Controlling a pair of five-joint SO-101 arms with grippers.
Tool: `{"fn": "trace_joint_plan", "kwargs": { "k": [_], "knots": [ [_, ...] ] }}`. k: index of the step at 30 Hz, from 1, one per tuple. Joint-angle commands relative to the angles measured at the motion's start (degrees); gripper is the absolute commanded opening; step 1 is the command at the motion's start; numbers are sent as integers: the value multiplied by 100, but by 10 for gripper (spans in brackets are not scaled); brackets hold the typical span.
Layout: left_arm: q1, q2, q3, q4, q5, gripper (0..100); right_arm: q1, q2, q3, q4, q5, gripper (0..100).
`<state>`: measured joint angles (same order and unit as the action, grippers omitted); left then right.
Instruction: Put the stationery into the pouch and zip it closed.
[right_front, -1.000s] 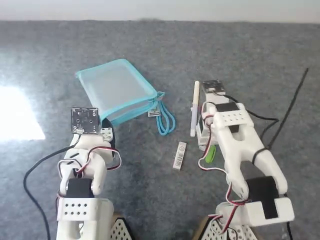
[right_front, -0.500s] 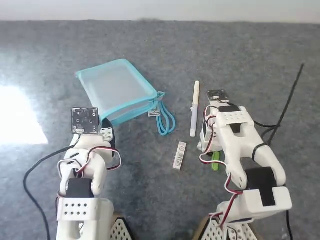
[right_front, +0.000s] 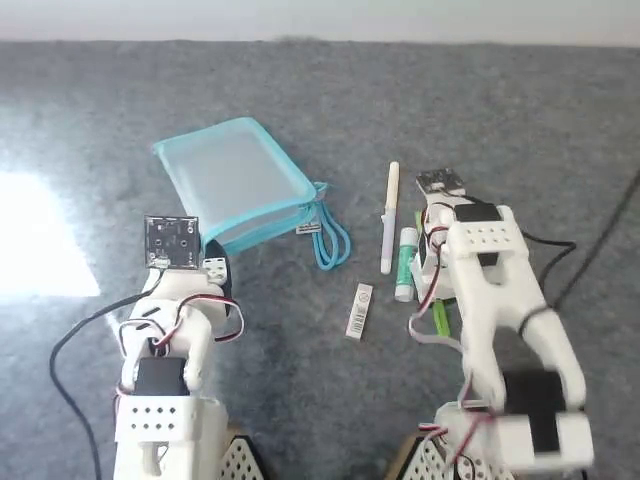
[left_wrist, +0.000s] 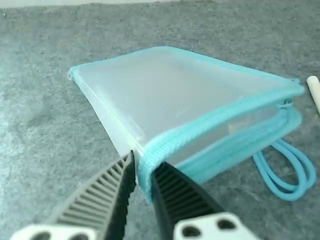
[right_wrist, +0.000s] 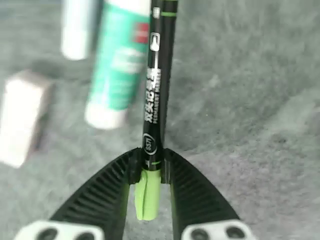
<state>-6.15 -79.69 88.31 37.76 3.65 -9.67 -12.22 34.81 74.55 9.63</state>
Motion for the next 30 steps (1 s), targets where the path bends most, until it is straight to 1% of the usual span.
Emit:
{"fn": "trace_joint_plan", "kwargs": {
  "k": [1, 3, 6, 10, 12, 16, 21, 25, 30],
  "knots": [
    [62, -18, -13, -264, -62, 12, -620, -1631, -290, 523, 589, 8],
    [62, -18, -13, -264, -62, 12, -1033, -2308, -316, 716, 791, 8],
    [62, -18, -13, -246, -62, 12, -1745, -2967, -536, 1130, 818, 7],
    [62, -18, -22, -246, -62, 12, -2870, -2738, -1090, 1666, 536, 7],
    [62, -18, -22, -246, -62, 12, -3169, -2343, -1284, 1736, 607, 7],
    [44, -18, -22, -264, -62, 12, -3284, -1297, -1829, 1745, 624, 7],
    [44, -18, -22, -255, -62, 12, -3257, -22, -2998, 2176, 571, 7],
    [62, -18, -22, -255, -62, 12, -3257, 840, -3903, 2237, 563, 7],
    [62, -18, -22, -246, -62, 12, -3248, 1824, -4914, 2299, 378, 7]
  ]
}}
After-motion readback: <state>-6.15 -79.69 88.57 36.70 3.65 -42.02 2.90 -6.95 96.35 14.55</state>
